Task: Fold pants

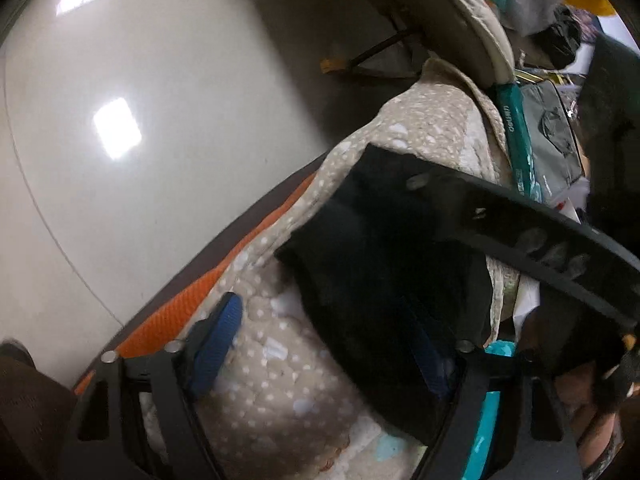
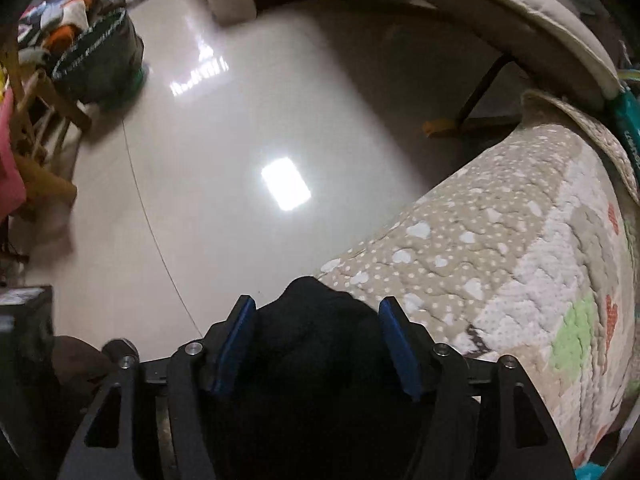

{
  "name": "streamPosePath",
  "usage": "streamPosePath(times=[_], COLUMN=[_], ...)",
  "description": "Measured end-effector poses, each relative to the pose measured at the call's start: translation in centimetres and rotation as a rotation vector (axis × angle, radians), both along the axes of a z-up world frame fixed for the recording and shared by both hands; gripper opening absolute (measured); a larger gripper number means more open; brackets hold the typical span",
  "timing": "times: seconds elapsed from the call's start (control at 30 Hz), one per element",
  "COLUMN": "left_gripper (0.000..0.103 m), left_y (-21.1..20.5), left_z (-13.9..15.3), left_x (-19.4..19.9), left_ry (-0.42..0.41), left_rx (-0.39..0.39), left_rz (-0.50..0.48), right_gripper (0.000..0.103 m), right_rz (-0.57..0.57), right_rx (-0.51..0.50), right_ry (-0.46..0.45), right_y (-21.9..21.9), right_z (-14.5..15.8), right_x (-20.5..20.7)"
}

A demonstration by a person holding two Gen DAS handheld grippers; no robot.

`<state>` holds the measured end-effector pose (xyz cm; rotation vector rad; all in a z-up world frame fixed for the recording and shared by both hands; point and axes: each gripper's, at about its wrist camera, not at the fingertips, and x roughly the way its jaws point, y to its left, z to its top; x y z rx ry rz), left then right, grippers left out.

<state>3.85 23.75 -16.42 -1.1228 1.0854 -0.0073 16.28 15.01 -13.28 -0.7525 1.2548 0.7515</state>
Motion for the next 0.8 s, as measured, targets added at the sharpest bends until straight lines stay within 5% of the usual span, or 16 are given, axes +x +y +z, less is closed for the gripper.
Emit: streamPosePath(times=[0.03,0.1,0.17,0.2,0.5,0.8], left_gripper=[0.045,0.029,0.023,0.014,0.013,0.013], left_y=[0.0,-0.1,-0.2,-0.3,-1.6,-9.4], left_z=[0.2,0.6,1.0,1.2,7.0,11.3], left_x=[0.0,0.1,0.2,0.3,-0.4,1.6], left_ry=[-0.013,-0.039,-0.057,-0.074,-0.162,-0.191], left_rx=[0.005,0.003,0.023,0.012,0.102,0.207], left_rz=[-0.011,-0.033,-0.046,-0.056,-0.081,-0.223], right_gripper=[0.052,0.028,0.019,0.018,0.017,0.017], right_rz=[0.024,0.072,0.065,0.061,-0.002,-0.221], right_rx=[-0.022,-0.083,-0.059,-0.047,0.131,0.307], right_ry=[-0.016,-0.086,-0.09,-0.095,-0.171,-0.177], right_y=[0.3,0.5,0.2,0.1,-3.5,-14.6], right_z=[-0.3,-0.5,0.5,1.1,7.9,11.6], right_x=[-0.5,-1.4,-1.6,-1.6,-2.3,-1.5])
